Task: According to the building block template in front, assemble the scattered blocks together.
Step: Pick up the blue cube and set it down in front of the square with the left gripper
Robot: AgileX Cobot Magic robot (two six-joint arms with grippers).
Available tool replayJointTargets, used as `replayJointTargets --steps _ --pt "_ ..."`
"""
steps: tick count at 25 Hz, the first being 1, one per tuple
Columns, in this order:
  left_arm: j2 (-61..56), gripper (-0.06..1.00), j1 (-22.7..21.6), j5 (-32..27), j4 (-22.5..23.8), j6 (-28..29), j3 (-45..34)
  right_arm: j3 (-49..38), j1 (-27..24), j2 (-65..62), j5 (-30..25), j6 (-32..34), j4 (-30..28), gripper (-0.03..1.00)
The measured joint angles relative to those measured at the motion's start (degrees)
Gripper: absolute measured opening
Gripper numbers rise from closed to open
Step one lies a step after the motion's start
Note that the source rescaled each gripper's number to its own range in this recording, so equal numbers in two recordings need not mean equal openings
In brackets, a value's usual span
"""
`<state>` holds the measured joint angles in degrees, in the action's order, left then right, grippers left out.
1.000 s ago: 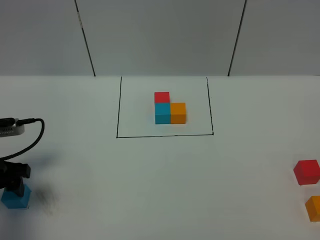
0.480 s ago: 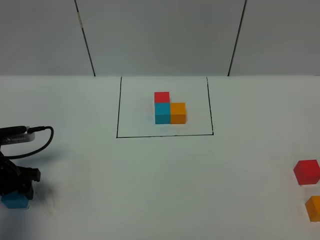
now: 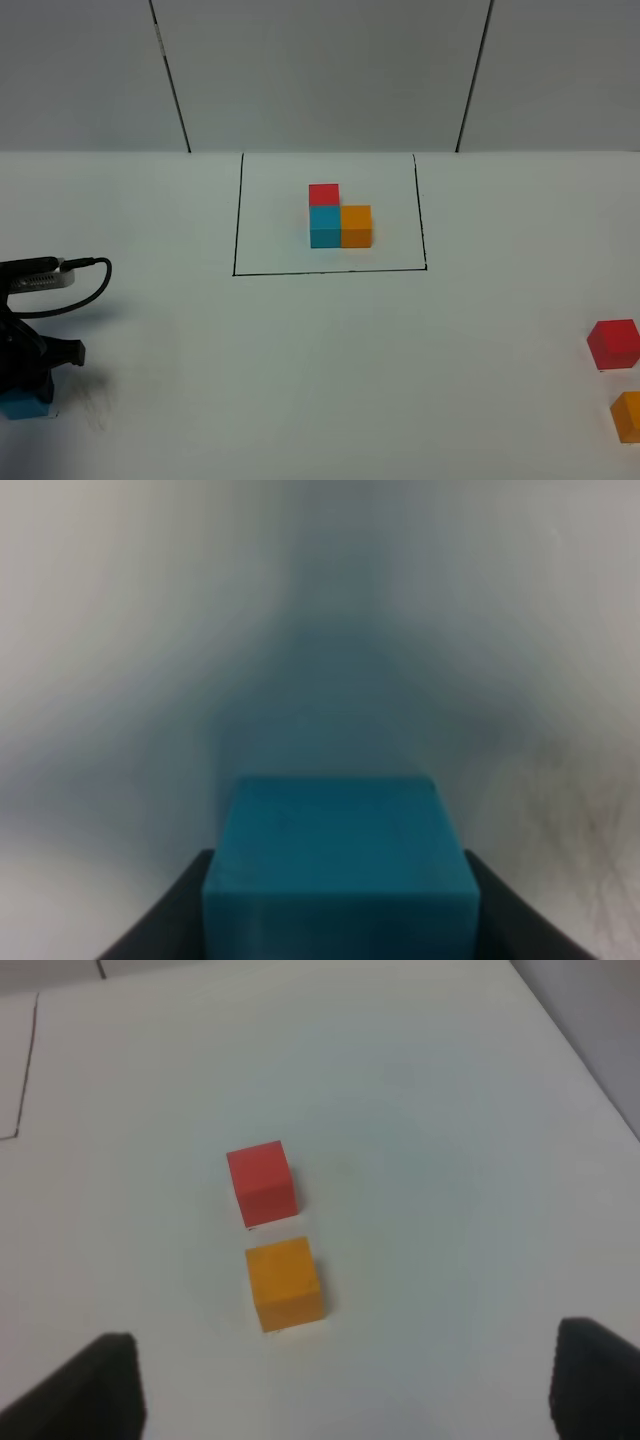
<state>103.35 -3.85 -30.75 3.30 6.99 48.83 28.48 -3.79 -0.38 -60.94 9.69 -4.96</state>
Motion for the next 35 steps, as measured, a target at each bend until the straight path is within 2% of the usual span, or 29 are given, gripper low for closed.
replayJointTargets --steps 2,5,9,12,15,17,20,23,26,30,35 --pt "0.00 0.01 0.00 -0.56 1.45 -0.46 0.56 0.00 0.00 0.00 0.00 0.00 0.00 0.77" --pt "-0.44 0.01 0.87 -6.14 3.00 -3.96 4.12 0.00 0.00 0.00 0.00 0.00 0.00 0.77" --pt "-2.37 0.01 5.84 -17.81 3.00 -19.27 12.48 0.00 0.00 0.00 0.00 0.00 0.00 0.77" --pt "-2.74 0.01 11.87 -27.17 2.68 -32.70 20.23 0.00 0.00 0.00 0.00 0.00 0.00 0.77" --pt "-2.74 0.01 19.07 -31.75 1.44 -45.34 25.64 0.00 0.00 0.00 0.00 0.00 0.00 0.77" --pt "-2.74 0.01 24.09 -31.12 -0.01 -51.57 28.18 0.00 0.00 0.00 0.00 0.00 0.00 0.77" --pt "-2.74 0.01 31.90 -25.09 -2.26 -58.11 30.01 0.00 0.00 0.00 0.00 0.00 0.00 0.77" --pt "-2.03 0.01 38.10 -17.79 -2.95 -60.85 30.39 0.00 0.00 0.00 0.00 0.00 0.00 0.77" --pt "0.24 0.01 41.13 -14.57 -3.80 -61.46 30.39 0.00 0.00 0.00 0.00 0.00 0.00 0.77" --pt "5.80 0.01 42.80 -15.57 -4.15 -62.62 30.39 0.00 0.00 0.00 0.00 0.00 0.00 0.77" --pt "11.39 0.01 43.21 -16.94 -4.19 -61.01 30.39 0.00 0.00 0.00 0.00 0.00 0.00 0.77"
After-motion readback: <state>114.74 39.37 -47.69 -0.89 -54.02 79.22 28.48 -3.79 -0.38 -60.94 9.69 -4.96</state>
